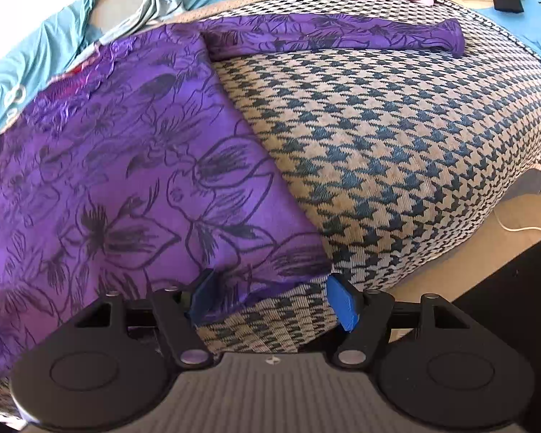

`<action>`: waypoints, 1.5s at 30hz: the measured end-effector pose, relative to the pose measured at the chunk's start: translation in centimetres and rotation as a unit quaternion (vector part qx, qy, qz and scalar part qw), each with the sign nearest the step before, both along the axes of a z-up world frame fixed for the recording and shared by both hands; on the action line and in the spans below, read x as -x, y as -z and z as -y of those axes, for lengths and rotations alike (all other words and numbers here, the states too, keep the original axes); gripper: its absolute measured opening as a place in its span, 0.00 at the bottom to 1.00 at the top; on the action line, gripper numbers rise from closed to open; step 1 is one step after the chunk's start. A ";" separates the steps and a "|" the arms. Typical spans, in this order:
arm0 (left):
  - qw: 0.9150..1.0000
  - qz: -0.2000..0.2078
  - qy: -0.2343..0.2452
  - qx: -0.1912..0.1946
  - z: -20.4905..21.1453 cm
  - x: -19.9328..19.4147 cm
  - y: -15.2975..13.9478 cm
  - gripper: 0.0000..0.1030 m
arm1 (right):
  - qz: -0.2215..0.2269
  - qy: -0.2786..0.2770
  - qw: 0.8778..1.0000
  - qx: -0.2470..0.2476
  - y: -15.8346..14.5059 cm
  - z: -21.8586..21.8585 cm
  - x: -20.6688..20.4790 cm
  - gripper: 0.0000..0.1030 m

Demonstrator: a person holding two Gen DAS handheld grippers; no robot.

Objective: Fold clothes
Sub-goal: 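Withdraw both open grippers above the flattened purple top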

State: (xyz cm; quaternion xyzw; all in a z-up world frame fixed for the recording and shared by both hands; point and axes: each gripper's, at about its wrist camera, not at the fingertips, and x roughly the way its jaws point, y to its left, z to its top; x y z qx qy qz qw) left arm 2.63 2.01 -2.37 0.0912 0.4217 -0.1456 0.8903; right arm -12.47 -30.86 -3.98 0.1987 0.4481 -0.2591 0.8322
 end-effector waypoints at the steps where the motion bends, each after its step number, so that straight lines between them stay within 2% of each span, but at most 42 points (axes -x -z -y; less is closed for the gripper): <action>1: 1.000 -0.001 0.000 -0.001 0.0 0.1 0.0 1.00 | -0.002 -0.001 1.000 0.001 0.0 -0.1 0.1 0.63; 9: 1.000 -0.006 0.011 -0.016 -0.3 1.8 0.3 1.00 | -0.018 -0.014 1.000 0.012 0.1 -0.4 -0.3 0.64; 12: 1.000 -0.010 0.017 -0.023 -0.4 2.4 0.3 1.00 | -0.020 -0.017 0.999 0.036 -0.1 -1.1 -0.2 0.63; 15: 1.000 -0.019 0.014 -0.017 -0.7 2.7 0.1 1.00 | -0.009 -0.016 0.998 0.068 -0.8 -2.0 0.1 0.63; 17: 1.000 -0.022 0.019 0.000 -0.9 2.9 -0.3 1.00 | 0.005 -0.016 0.998 0.067 -1.3 -2.0 0.2 0.63; 21: 0.999 0.006 0.034 0.011 0.1 3.1 -1.4 1.00 | 0.018 -0.016 0.998 0.057 -1.9 -1.6 -0.3 0.63; 27: 1.000 -0.016 0.015 0.018 1.6 0.7 -1.8 1.00 | 0.013 -0.030 0.997 0.067 -2.7 -1.6 -1.6 0.64; 37: 1.000 -0.018 0.007 -0.010 4.5 -2.4 -2.3 1.00 | 0.018 -0.039 0.992 0.120 -4.9 0.6 -4.4 0.69; 45: 0.999 -0.021 0.008 -0.028 5.9 -4.7 -2.1 1.00 | 0.037 -0.050 0.993 0.102 -5.3 4.1 -7.2 0.71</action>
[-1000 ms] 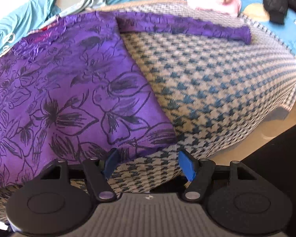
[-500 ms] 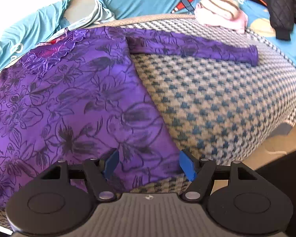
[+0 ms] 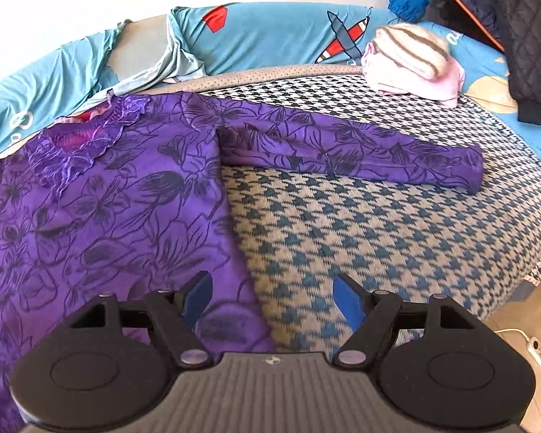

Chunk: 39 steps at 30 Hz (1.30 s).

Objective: Fold clothes
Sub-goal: 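Withdraw both open grippers above the flattened purple top, then move the right gripper to the purple sleeve cuff and grasp it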

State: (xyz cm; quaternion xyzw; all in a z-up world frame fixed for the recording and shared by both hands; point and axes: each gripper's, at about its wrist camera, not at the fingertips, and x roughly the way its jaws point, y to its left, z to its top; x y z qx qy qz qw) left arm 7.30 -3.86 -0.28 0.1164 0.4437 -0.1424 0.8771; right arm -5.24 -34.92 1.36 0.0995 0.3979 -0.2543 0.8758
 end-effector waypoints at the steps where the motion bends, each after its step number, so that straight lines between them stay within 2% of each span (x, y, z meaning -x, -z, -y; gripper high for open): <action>1: 1.000 0.000 0.000 0.000 0.1 -0.2 0.0 1.00 | -0.001 0.001 1.000 -0.001 0.1 0.4 -0.4 0.71; 9: 1.000 0.006 0.002 -0.009 1.2 -1.8 0.0 1.00 | -0.018 -0.012 1.000 0.008 1.0 1.1 -2.8 0.71; 20: 1.000 0.012 0.010 -0.019 2.5 -3.5 0.3 1.00 | -0.004 0.006 1.000 -0.017 1.1 3.9 -4.9 0.71; 29: 1.000 0.025 -0.006 -0.010 3.0 -6.3 0.0 1.00 | 0.025 0.058 0.997 -0.039 0.9 7.8 -5.7 0.71; 35: 1.000 -0.002 -0.024 0.012 2.5 -7.3 0.5 1.00 | 0.035 0.102 0.993 -0.054 1.2 10.8 -5.6 0.71; 39: 0.999 -0.007 -0.026 0.018 2.2 -7.3 0.7 1.00 | 0.065 0.151 0.983 -0.077 0.8 13.7 -4.2 0.71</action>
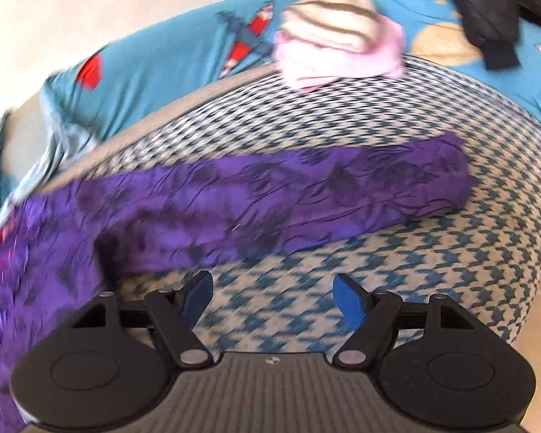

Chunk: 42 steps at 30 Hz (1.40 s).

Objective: Fold clothes
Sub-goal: 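Move the right gripper to the purple sleeve cuff and grasp it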

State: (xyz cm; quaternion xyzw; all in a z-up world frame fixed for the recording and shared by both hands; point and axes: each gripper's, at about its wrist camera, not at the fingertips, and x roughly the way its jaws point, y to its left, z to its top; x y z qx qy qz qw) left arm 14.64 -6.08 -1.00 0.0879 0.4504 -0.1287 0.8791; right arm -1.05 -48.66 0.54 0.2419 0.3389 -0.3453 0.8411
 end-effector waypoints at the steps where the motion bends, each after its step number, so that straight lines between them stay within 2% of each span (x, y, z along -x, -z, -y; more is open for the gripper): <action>1: 1.000 -0.002 0.000 0.001 -0.1 0.0 0.0 1.00 | 0.010 0.014 1.000 -0.007 -0.1 0.8 0.5 0.71; 6: 1.000 -0.011 -0.008 0.014 -0.6 0.0 0.0 1.00 | 0.050 0.086 0.994 -0.036 -0.2 4.7 3.2 0.67; 13: 1.000 -0.009 -0.001 0.014 -0.3 0.2 -0.2 1.00 | 0.098 0.160 0.979 -0.077 0.1 8.5 5.6 0.67; 23: 1.000 -0.015 -0.003 0.012 -0.3 0.2 0.1 1.00 | 0.146 0.203 0.962 -0.106 1.2 10.3 5.9 0.66; 28: 1.000 -0.017 0.003 0.009 0.0 0.3 0.4 1.00 | 0.143 0.211 0.963 -0.086 1.6 10.6 5.2 0.60; 30: 1.000 -0.016 0.006 0.006 0.2 0.4 0.5 1.00 | 0.142 0.210 0.964 -0.078 1.6 10.7 4.8 0.55; 33: 1.000 -0.017 0.010 0.003 0.3 0.5 0.6 1.00 | 0.142 0.211 0.964 -0.072 1.8 11.0 4.4 0.41; 35: 1.000 -0.017 0.010 0.004 0.3 0.5 0.6 1.00 | 0.142 0.213 0.964 -0.070 2.0 11.2 4.3 0.28; 38: 1.000 -0.016 0.008 0.004 0.3 0.5 0.6 1.00 | 0.141 0.215 0.964 -0.068 2.2 11.4 4.0 0.15; 40: 1.000 -0.016 0.007 0.003 0.2 0.5 0.7 1.00 | 0.140 0.216 0.964 -0.066 2.2 11.3 3.8 0.09; 42: 1.000 -0.016 0.007 0.002 0.3 0.5 0.7 1.00 | 0.146 0.212 0.964 -0.062 1.9 10.9 3.5 0.07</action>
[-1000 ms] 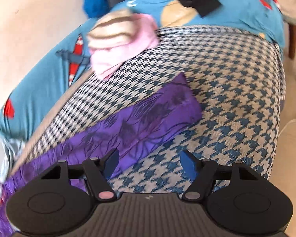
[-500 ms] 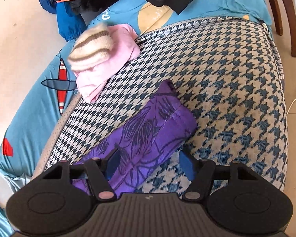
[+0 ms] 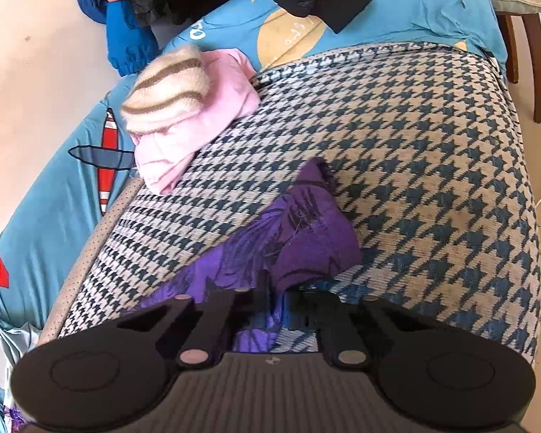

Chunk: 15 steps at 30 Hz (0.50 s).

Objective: Fold clothes
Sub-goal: 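Move the right gripper to the purple sleeve cuff and grasp it, then lift the sleeve with the right gripper and lay it across the body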

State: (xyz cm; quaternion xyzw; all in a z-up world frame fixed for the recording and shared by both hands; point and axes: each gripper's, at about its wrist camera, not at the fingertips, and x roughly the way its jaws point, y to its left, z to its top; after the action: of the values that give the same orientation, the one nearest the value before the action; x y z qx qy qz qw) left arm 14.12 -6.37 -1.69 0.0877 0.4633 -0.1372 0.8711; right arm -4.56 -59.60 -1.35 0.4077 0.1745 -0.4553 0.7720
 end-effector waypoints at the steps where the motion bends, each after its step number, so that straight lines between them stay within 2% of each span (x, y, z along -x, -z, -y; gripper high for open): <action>1: 1.000 0.000 0.000 0.000 0.0 0.0 0.0 1.00 | 0.003 -0.003 1.000 0.008 -0.3 -0.2 -0.2 0.07; 4: 1.000 0.001 0.001 -0.001 0.0 0.1 0.1 1.00 | 0.020 -0.016 0.999 0.029 -1.3 -1.1 -0.8 0.07; 8: 1.000 0.001 0.002 -0.003 0.0 0.2 0.2 1.00 | 0.070 -0.045 0.996 0.034 -2.5 -1.9 -1.7 0.07; 12: 1.000 0.001 0.002 -0.003 0.0 0.3 0.3 1.00 | 0.116 -0.090 0.988 0.041 -3.9 -3.4 -3.1 0.07; 15: 1.000 0.002 0.000 -0.003 0.0 0.3 0.3 1.00 | 0.132 -0.124 0.982 0.052 -5.0 -4.8 -4.5 0.07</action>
State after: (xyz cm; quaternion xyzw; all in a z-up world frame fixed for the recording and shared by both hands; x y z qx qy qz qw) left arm 13.83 -6.35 -2.01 0.0908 0.4621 -0.1360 0.8716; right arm -0.10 -54.78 3.63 0.3982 0.0963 -0.3066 0.8592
